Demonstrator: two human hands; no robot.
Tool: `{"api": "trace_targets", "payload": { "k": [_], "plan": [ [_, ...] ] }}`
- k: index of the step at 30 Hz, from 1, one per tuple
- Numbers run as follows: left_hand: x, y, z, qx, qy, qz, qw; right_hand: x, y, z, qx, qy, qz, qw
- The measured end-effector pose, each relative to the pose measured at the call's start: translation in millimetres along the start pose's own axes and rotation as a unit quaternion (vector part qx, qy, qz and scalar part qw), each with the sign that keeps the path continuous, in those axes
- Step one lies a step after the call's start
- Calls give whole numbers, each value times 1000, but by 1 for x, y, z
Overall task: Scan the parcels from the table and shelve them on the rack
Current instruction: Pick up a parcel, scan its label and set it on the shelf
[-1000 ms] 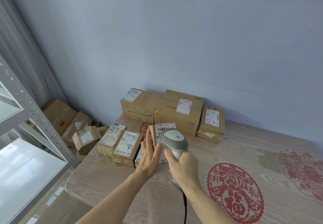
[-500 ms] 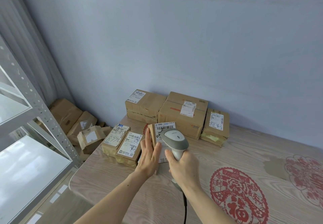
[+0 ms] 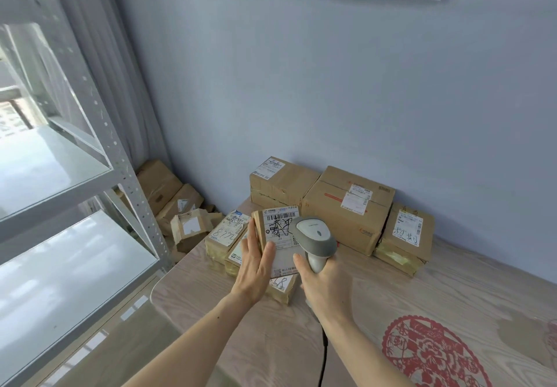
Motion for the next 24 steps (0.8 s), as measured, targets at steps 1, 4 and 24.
{"api": "trace_targets", "payload": {
  "k": [1, 4, 24],
  "plan": [
    [5, -4, -1, 7, 19, -1, 1000, -4, -1, 1, 5, -9, 5, 1000],
    [25, -15, -9, 26, 56, -11, 998, -19, -8, 4, 15, -46, 27, 998],
    [296, -142, -149, 133, 341, -62, 928, -280, -136, -106, 65, -303, 62, 949]
  ]
}}
Point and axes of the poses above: each hand's wrist, its own z-axis towards the middle knuckle, its own x-axis out of the back of the hand, y = z × x, the point moved 1 cm from there along z, towards the middle knuckle, and after that the axes turned 12 degrees about x, right-handed, at the moved point
